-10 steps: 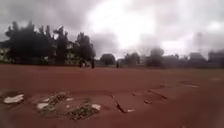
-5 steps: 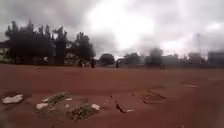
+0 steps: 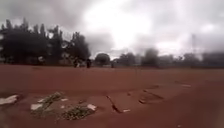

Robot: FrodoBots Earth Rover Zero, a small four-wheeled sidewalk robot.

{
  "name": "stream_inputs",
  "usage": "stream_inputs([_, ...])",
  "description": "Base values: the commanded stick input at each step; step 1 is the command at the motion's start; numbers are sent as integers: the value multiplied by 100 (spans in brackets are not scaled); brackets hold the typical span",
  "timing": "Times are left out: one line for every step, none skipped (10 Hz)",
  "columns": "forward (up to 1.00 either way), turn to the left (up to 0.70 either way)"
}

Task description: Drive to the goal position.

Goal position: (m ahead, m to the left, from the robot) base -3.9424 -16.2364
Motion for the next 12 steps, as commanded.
stream_inputs([0, -70])
stream_inputs([0, -70])
stream_inputs([0, -70])
stream_inputs([0, -70])
stream_inputs([0, -70])
stream_inputs([0, -70])
stream_inputs([0, -70])
stream_inputs([0, -70])
stream_inputs([0, -70])
stream_inputs([0, -70])
stream_inputs([0, -70])
stream_inputs([0, -70])
